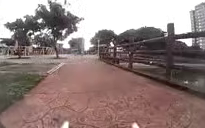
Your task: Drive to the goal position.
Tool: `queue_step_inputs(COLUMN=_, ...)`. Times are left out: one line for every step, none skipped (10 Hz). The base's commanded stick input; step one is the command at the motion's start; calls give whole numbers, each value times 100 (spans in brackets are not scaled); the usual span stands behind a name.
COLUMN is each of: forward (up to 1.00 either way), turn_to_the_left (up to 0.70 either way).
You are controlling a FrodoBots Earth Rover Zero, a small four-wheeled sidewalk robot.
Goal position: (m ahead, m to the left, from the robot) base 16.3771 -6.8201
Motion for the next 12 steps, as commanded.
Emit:
queue_step_inputs(forward=70, turn_to_the_left=3)
queue_step_inputs(forward=70, turn_to_the_left=3)
queue_step_inputs(forward=70, turn_to_the_left=10)
queue_step_inputs(forward=70, turn_to_the_left=30)
queue_step_inputs(forward=70, turn_to_the_left=35)
queue_step_inputs(forward=70, turn_to_the_left=35)
queue_step_inputs(forward=70, turn_to_the_left=35)
queue_step_inputs(forward=70, turn_to_the_left=35)
queue_step_inputs(forward=70, turn_to_the_left=31)
queue_step_inputs(forward=70, turn_to_the_left=24)
queue_step_inputs(forward=70, turn_to_the_left=14)
queue_step_inputs(forward=70, turn_to_the_left=2)
